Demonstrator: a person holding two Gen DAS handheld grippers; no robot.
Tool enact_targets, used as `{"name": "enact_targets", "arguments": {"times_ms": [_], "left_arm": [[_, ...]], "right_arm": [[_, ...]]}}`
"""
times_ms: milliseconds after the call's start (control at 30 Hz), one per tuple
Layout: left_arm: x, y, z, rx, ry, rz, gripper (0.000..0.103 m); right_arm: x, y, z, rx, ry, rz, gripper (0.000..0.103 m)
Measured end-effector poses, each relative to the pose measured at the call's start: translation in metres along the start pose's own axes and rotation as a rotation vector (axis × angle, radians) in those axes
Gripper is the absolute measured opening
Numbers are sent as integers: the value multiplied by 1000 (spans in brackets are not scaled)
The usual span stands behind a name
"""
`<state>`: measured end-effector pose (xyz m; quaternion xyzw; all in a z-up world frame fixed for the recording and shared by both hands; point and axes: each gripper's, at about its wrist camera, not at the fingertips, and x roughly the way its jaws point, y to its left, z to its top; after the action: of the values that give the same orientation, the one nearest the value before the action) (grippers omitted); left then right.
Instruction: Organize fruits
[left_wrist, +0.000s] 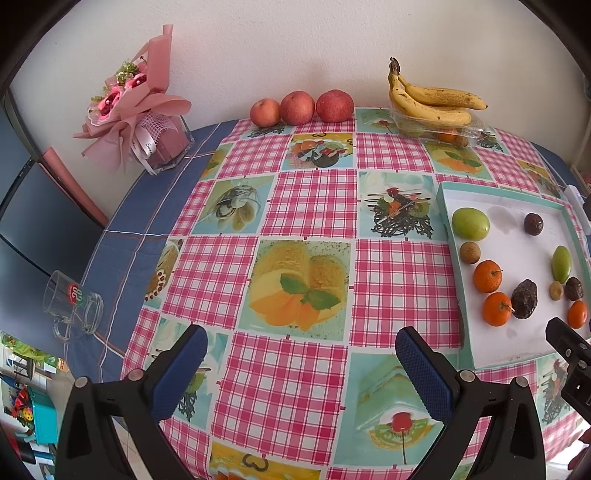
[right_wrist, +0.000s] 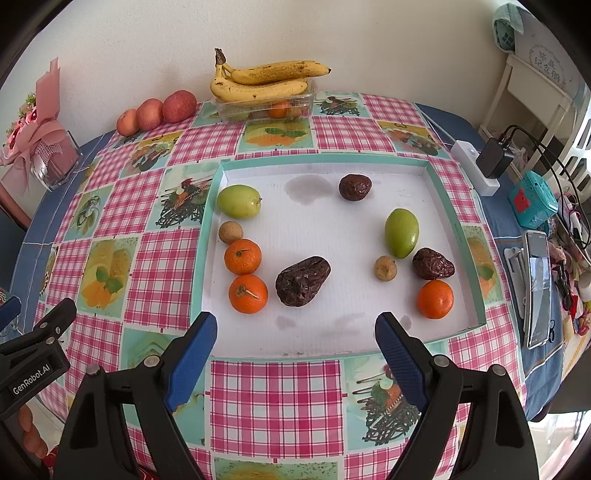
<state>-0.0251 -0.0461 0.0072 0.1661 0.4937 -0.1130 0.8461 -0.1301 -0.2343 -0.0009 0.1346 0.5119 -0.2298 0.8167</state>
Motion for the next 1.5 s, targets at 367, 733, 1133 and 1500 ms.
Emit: {"name": "enact_targets", "arguments": {"times_ms": [367,733,1133,1500], "left_arm": [[0,0,0,1,1,-1,103],[0,1,-1,0,5,-1,103],[2,4,-1,-5,12,7,103],[2,7,-2,-8,17,37,103]], "right_arm": [[0,0,0,1,0,-1,88],[1,0,0,-1,1,-1,88],[1,1,0,-1,2,-2,88],[3,-3,-2,-1,6,-4,88]]}}
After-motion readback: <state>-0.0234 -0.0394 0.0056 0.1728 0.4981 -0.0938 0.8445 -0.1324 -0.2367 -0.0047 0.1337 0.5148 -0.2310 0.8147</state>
